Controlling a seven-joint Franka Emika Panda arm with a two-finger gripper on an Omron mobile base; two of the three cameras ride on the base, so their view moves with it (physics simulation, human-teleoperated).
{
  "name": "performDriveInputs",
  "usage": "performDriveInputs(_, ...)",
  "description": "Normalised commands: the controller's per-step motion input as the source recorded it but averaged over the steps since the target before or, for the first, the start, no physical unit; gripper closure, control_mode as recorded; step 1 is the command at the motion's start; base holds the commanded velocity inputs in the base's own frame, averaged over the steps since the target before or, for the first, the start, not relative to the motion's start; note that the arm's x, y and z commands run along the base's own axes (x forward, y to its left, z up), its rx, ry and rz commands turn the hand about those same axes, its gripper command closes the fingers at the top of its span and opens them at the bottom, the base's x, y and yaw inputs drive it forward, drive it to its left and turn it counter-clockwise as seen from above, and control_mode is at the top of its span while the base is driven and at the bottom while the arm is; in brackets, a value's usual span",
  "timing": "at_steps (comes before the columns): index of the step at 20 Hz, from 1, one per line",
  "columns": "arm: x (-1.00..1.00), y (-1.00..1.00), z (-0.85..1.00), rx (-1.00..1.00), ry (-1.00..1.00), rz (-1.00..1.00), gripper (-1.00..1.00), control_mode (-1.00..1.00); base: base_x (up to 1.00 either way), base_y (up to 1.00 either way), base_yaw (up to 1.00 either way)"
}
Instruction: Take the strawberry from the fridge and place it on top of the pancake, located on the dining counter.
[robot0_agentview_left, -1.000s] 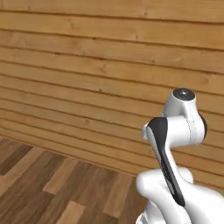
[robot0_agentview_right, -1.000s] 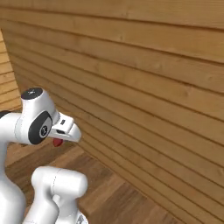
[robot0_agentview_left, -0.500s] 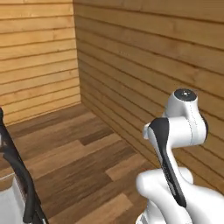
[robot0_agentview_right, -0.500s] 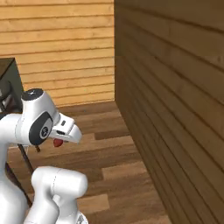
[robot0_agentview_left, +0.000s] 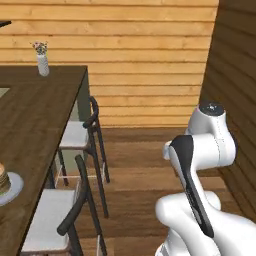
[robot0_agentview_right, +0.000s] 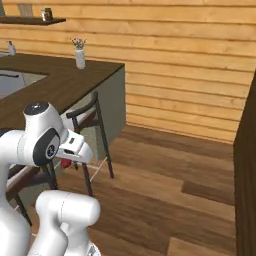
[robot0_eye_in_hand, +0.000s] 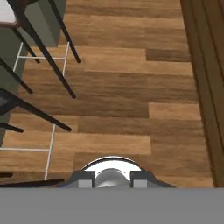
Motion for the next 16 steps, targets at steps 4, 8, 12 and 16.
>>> performDriveInputs(4,0.0,0.0,0.0,0.0,0.0,0.0,1.0,1.0,0.79,-0.32,0.86)
performDriveInputs(8,0.0,0.0,0.0,0.0,0.0,0.0,1.0,1.0,0.53,-0.44,0.87)
performDriveInputs(12,0.0,0.0,0.0,0.0,0.0,0.0,1.0,1.0,0.26,-0.61,0.83)
performDriveInputs(16,0.0,0.0,0.0,0.0,0.0,0.0,1.0,1.0,0.19,-0.47,0.87)
